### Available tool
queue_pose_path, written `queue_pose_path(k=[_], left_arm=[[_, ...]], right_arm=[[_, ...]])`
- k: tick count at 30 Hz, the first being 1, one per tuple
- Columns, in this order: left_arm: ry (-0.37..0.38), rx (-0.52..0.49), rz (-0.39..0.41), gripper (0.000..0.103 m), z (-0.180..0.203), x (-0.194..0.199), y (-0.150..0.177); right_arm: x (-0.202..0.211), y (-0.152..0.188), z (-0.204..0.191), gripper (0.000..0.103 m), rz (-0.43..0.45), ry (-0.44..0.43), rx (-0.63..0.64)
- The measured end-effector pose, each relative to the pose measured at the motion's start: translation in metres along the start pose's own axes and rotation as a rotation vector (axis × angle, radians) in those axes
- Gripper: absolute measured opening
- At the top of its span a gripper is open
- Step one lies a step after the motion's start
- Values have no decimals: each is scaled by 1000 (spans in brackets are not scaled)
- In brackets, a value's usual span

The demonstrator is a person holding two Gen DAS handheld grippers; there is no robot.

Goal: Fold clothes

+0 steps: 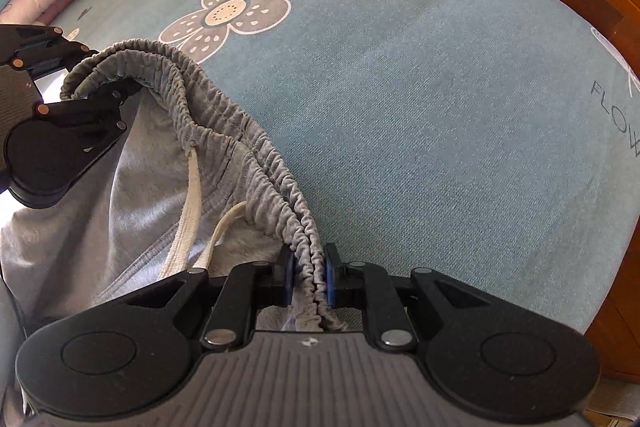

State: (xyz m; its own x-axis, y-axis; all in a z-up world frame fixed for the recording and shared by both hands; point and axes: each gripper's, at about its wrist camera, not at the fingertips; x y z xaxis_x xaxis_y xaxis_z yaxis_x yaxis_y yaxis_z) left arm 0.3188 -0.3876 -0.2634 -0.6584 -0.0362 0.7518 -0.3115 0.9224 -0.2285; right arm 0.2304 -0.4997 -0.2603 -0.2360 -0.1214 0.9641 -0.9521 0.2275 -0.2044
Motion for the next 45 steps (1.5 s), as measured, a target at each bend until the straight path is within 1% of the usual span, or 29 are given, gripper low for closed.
queue_pose_path(k=[2,3,4,5,6,8,11,12,14,17,19,24,26,27,31,34,36,38,40,43,45], left_arm=[[18,14,10,47,-2,6,3],[22,20,22,51,-2,10,5],[21,20,29,59,-2,14,6],[19,16,32,61,-1,18,8],[20,19,40,61,-1,25,10],[32,33,49,61,-2,38,15],[73,108,38,61,-8,63,33],[92,142,27,61,-10,71,41],[146,232,-14,61,-16,85,60],[202,375,-76,61,-27,102,92],[227,477,-139,61,-35,113,119],[254,683,-226,61,-55,141,185],[262,749,-254,61,-60,149,212],[271,779,-267,61,-62,153,225],[298,891,-306,61,-62,166,271],[341,983,-320,61,-60,178,307],[365,1030,-329,60,-57,183,327],[432,1086,-330,60,-51,189,350],[474,1109,-330,60,-42,194,366],[524,1111,-325,59,-22,203,384],[587,1118,-308,59,-11,206,394]], right_arm=[[-2,2,-3,20,10,15,24],[-2,3,-3,22,14,14,27],[-2,4,-3,25,17,10,28],[-2,4,-2,27,20,6,30],[-1,5,0,28,23,2,30],[3,7,1,35,30,-1,33],[19,14,3,38,61,-6,50],[25,18,3,39,73,-9,54],[37,26,4,45,97,-14,69],[49,34,1,45,97,-28,103],[51,37,-4,45,81,-37,120],[58,41,-37,46,72,-40,200],[67,41,-53,46,106,-23,230],[70,41,-61,46,105,-33,238],[78,41,-98,47,58,-116,250],[84,40,-125,47,22,-178,259],[83,47,-153,47,-20,-236,277],[80,57,-182,47,-62,-290,306],[79,66,-208,47,-74,-297,352],[79,80,-243,47,-91,-315,421],[79,88,-262,47,-105,-329,464]])
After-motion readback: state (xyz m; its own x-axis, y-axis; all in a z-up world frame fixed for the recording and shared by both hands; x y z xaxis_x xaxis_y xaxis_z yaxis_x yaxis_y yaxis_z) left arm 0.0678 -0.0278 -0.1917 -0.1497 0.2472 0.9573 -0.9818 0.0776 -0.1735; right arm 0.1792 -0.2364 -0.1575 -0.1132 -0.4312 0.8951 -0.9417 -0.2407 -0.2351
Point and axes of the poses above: each gripper's, at about its wrist camera, not at the fingertips, and x roughly against the way its jaws point, z to its right, y to its underside, and after that the axes turned 9 degrees about -z, right-handed
